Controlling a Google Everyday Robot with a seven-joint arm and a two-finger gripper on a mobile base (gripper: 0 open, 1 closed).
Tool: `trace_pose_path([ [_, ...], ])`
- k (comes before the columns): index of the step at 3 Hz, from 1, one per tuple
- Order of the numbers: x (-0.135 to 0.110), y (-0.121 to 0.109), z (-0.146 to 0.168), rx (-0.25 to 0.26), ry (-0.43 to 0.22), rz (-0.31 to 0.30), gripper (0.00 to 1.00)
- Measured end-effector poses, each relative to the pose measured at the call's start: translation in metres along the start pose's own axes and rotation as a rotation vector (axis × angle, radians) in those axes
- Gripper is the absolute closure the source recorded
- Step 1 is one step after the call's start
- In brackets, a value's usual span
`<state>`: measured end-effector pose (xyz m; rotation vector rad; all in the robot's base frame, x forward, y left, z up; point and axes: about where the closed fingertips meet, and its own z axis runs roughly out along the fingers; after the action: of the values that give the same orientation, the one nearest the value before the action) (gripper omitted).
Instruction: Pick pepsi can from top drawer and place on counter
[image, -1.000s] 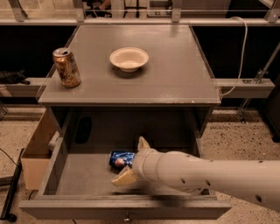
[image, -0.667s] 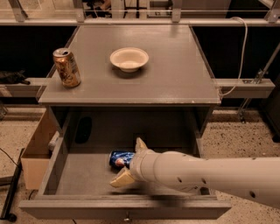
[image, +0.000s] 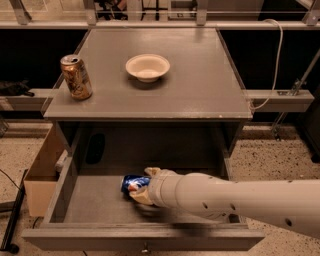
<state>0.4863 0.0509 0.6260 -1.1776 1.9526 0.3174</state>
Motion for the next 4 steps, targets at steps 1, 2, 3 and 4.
trace_pose_path([
  [1, 0.0000, 0.0000, 0.0000, 0.000, 0.000, 0.000, 0.73],
  [2, 0.0000, 0.0000, 0.0000, 0.000, 0.000, 0.000, 0.96],
  [3, -0.0001, 0.0000, 0.0000, 0.000, 0.000, 0.000, 1.00],
  [4, -0.0001, 0.0000, 0.0000, 0.000, 0.000, 0.000, 1.00],
])
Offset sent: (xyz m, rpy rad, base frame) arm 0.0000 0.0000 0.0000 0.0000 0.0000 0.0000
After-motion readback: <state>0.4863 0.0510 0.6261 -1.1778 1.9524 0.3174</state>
